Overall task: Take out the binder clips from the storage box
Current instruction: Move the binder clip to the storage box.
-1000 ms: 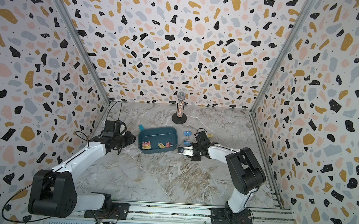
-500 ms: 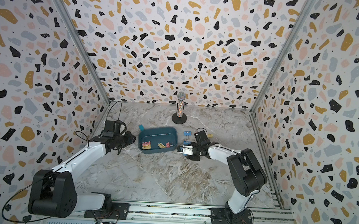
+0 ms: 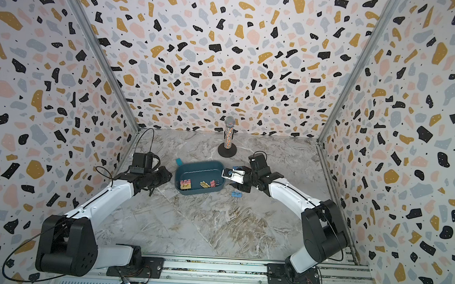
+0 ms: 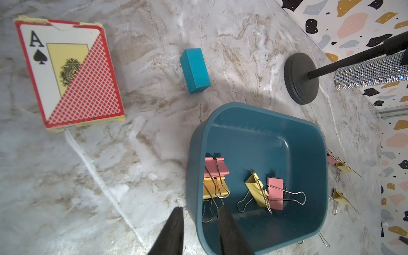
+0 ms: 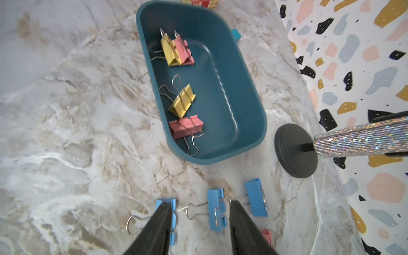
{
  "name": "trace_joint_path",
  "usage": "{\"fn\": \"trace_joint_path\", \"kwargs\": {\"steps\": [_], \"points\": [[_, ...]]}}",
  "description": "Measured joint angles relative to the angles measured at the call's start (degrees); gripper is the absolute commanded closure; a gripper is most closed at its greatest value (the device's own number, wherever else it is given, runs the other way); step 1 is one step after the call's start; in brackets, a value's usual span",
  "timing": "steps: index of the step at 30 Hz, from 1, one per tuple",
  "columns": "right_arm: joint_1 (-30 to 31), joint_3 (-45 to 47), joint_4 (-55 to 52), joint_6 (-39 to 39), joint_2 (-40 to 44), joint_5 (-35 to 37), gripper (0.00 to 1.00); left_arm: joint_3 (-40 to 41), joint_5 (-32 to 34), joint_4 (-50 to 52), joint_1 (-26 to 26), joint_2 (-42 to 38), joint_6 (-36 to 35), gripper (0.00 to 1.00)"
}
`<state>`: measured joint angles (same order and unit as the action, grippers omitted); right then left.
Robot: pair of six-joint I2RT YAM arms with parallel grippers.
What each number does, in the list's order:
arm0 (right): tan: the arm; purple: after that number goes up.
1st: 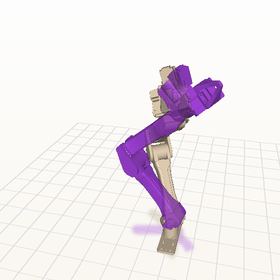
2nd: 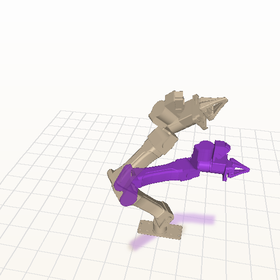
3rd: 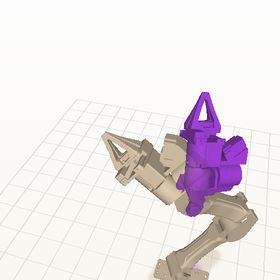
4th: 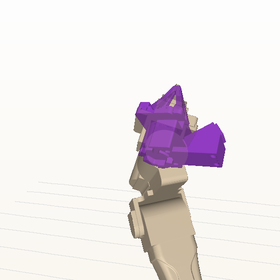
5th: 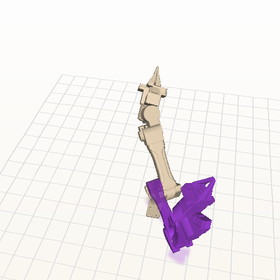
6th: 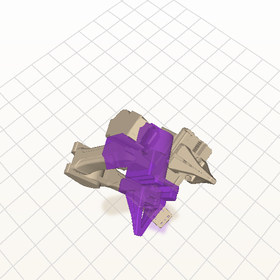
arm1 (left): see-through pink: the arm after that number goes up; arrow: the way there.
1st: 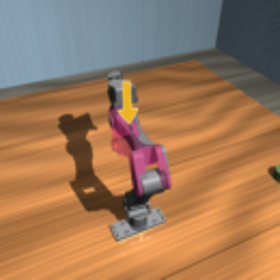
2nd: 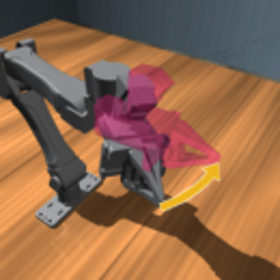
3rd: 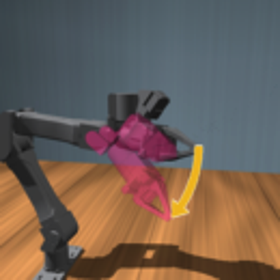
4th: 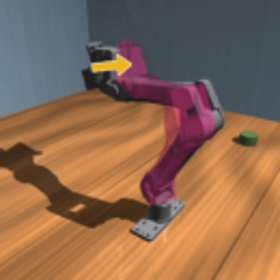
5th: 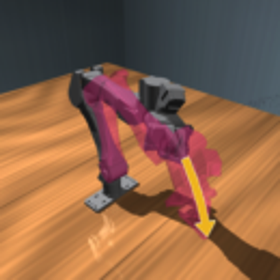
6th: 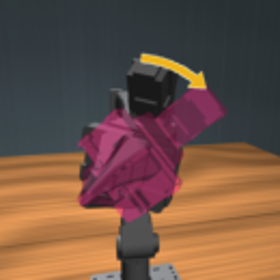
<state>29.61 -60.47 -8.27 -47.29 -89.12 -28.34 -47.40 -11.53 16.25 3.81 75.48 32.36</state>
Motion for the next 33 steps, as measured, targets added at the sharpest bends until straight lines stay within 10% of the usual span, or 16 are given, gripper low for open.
{"fn": "trace_joint_path", "kwargs": {"steps": [33], "points": [[13.0,-29.7,-17.8,10.7,-21.0,-0.5,0.68,-1.5,0.0,0.0,0.0,3.3,-0.3,0.7]]}}
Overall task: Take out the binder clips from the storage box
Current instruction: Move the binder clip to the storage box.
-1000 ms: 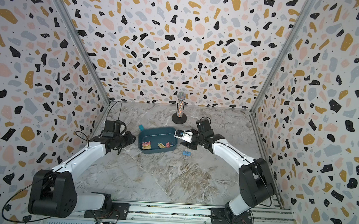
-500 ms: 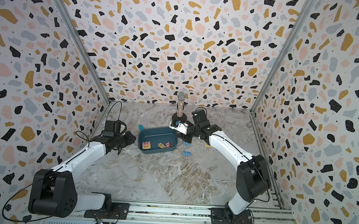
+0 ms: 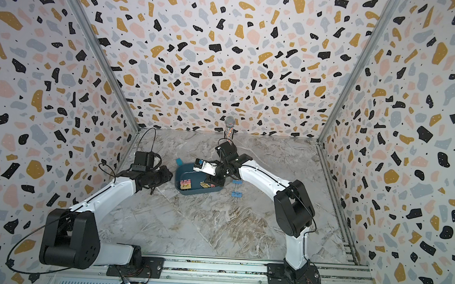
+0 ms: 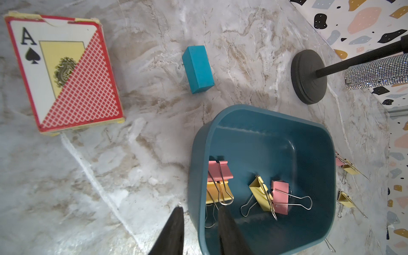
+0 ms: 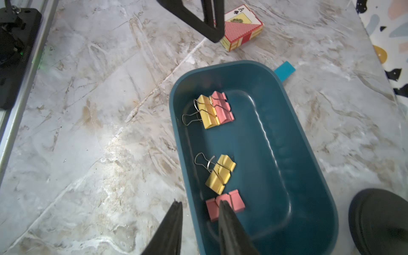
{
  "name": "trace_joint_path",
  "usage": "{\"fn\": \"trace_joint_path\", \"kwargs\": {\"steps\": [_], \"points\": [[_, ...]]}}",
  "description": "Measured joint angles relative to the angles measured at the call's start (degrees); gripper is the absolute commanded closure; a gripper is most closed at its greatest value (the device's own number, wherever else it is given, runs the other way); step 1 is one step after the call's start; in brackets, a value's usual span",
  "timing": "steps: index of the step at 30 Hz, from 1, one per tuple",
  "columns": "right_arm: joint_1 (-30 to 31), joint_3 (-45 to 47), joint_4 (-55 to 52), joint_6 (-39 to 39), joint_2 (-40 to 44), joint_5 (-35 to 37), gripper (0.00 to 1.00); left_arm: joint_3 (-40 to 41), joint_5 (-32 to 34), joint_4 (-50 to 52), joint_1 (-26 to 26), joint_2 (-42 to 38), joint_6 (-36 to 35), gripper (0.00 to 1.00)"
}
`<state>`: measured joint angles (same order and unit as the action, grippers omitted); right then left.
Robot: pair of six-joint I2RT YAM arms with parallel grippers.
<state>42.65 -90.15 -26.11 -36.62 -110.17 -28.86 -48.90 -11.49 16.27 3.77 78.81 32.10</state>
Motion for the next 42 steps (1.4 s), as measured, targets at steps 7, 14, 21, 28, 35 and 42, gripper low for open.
{"fn": "trace_joint_path", "kwargs": {"steps": [7,14,21,28,35,42], "points": [[3.1,-2.4,4.3,-2.4,-6.7,1.0,0.65,-0.6,0.0,0.1,-0.8,0.7,0.1,0.7],[3.7,-7.3,5.8,-3.5,-13.2,1.8,0.61,-0.6,-0.3,0.0,-2.1,0.7,0.5,0.7],[4.2,-11.5,7.6,-4.0,-15.5,2.5,0.61,-0.6,-1.2,-0.1,-3.3,0.7,1.4,0.7],[5.0,-14.5,8.9,-4.0,-18.2,2.4,0.61,-0.6,-1.6,-0.1,-4.3,0.7,1.8,0.7],[5.5,-16.5,8.9,-4.2,-21.8,2.4,0.61,-0.6,-1.6,-0.1,-4.9,0.7,2.1,0.7],[6.0,-18.6,8.8,-4.3,-23.5,2.5,0.61,-0.6,-1.6,-0.1,-5.6,0.5,2.3,0.7]]}}
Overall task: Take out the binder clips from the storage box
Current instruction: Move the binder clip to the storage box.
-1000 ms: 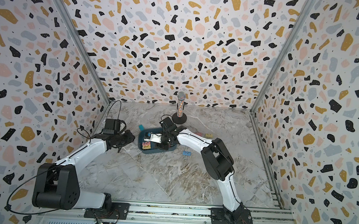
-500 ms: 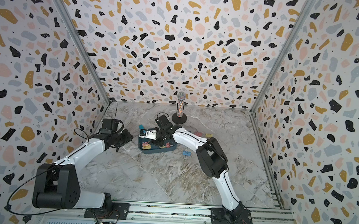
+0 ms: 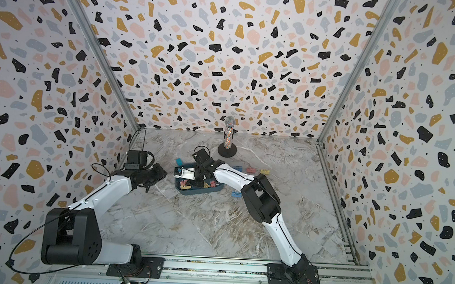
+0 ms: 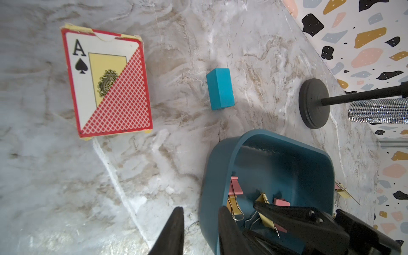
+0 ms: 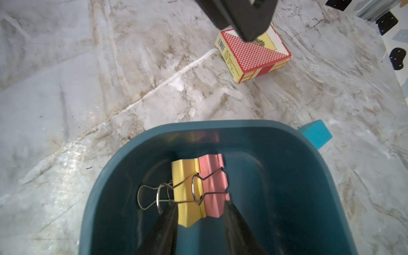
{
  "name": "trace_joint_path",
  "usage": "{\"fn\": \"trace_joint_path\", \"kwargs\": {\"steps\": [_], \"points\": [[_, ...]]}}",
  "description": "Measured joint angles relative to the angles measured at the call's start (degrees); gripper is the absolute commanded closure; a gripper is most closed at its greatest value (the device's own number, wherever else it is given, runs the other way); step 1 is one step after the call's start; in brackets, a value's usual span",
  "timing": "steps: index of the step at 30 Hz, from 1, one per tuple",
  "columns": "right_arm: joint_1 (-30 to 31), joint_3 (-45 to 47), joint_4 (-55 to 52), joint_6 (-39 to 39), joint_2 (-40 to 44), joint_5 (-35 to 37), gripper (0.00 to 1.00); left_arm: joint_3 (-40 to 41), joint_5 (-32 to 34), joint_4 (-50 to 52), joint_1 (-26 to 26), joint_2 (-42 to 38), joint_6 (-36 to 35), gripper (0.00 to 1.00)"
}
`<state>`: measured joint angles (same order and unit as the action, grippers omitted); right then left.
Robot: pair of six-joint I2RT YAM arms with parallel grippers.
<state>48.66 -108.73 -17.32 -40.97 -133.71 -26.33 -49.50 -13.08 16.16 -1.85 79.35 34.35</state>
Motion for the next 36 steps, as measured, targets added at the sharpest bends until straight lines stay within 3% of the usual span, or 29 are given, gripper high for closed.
{"fn": "trace_joint_path", "kwargs": {"steps": [23,36], "points": [[0.2,-7.8,-5.7,-2.0,-4.9,-0.7,0.64,0.0,-1.3,-0.1,-0.4,-0.1,0.4,0.7],[0.2,-10.6,-6.8,-2.1,-6.0,-1.0,0.77,0.0,-1.4,-0.9,-0.4,-0.1,0.4,0.7]]}}
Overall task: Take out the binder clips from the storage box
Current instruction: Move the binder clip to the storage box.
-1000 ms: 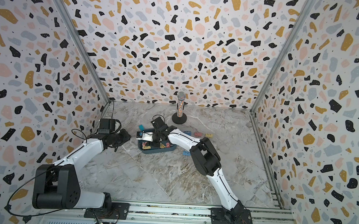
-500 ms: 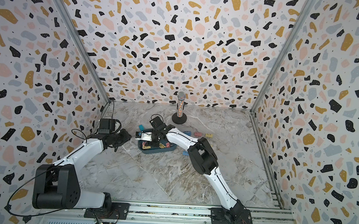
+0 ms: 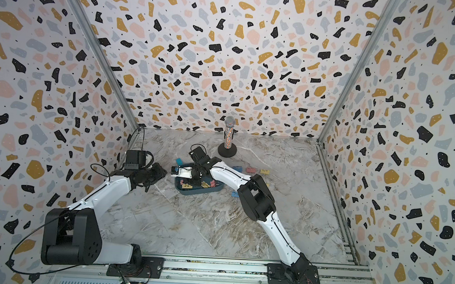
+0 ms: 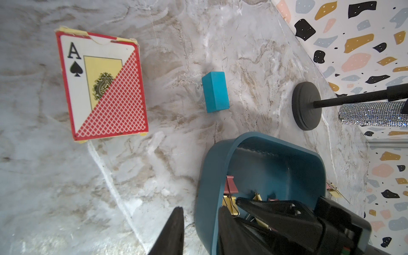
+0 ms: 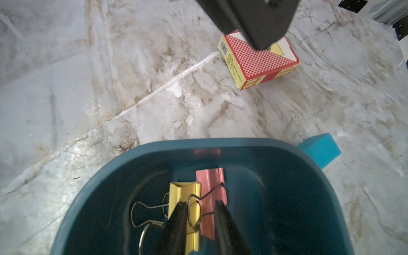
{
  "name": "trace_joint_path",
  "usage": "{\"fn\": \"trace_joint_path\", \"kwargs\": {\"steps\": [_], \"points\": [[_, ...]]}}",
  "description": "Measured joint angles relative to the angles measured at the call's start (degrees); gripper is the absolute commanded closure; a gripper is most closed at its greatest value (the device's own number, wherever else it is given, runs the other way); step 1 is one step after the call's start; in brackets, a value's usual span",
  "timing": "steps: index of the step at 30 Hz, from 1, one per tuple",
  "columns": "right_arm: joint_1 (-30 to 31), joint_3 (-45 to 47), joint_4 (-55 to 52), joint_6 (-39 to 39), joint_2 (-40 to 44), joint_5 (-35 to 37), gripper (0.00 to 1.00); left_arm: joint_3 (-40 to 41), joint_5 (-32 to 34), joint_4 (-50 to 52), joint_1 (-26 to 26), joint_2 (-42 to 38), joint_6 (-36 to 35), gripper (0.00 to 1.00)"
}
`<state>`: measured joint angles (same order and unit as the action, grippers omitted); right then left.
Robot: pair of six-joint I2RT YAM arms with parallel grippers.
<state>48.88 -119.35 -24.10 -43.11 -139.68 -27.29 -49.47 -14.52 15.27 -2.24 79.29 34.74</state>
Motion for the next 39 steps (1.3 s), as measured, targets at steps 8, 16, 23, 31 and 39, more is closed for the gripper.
{"fn": "trace_joint_path", "kwargs": {"steps": [8,16,23,31,39], "points": [[0.0,-0.5,-0.4,0.0,-1.1,-0.1,0.79,0.0,0.0,0.0,0.0,0.0,0.0,0.7],[0.0,-2.4,0.3,-0.2,-1.7,0.1,0.93,0.0,0.0,0.0,0.0,0.0,0.0,0.7],[0.0,-2.4,0.6,0.2,-1.7,1.2,0.98,0.0,0.0,0.0,0.0,0.0,0.0,0.7],[0.0,-2.4,1.8,1.3,-1.7,3.8,1.0,0.0,0.0,0.0,0.0,0.0,0.0,0.7],[-0.5,-1.6,4.8,2.3,-1.7,7.3,1.0,0.0,0.0,0.0,0.0,0.0,0.0,0.7]]}}
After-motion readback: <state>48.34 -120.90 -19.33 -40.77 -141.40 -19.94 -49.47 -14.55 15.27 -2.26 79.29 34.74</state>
